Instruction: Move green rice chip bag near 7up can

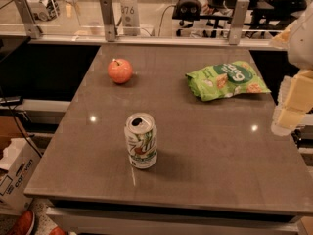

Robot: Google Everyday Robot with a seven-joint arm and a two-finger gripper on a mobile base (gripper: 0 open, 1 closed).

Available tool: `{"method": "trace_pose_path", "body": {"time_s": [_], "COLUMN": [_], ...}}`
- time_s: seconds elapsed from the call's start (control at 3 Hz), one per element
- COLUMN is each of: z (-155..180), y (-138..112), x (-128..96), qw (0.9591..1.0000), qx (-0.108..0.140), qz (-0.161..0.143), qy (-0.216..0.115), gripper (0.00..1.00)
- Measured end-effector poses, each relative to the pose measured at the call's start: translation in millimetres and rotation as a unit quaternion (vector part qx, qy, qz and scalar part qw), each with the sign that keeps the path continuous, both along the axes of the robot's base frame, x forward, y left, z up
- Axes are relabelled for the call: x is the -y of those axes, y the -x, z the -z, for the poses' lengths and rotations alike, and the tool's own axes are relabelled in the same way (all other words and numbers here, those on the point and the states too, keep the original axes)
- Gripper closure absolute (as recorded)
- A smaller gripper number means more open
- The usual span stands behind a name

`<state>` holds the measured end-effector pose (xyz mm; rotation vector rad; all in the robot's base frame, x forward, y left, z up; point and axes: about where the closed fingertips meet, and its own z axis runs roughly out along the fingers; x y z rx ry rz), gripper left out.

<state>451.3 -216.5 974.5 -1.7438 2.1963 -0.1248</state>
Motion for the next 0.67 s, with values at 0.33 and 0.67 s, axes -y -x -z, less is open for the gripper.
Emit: {"method": "trace_pose_path", "body": {"time_s": [0.33,0.67], "z": [7,17], "y": [-24,-54], "x": [2,4], "qw": [0.9999,0.9992], "qx": [0.012,0.027], "qz": [-0.012,-0.029], "qy": [0.001,-0.008], "gripper": [0.0,0.0]}}
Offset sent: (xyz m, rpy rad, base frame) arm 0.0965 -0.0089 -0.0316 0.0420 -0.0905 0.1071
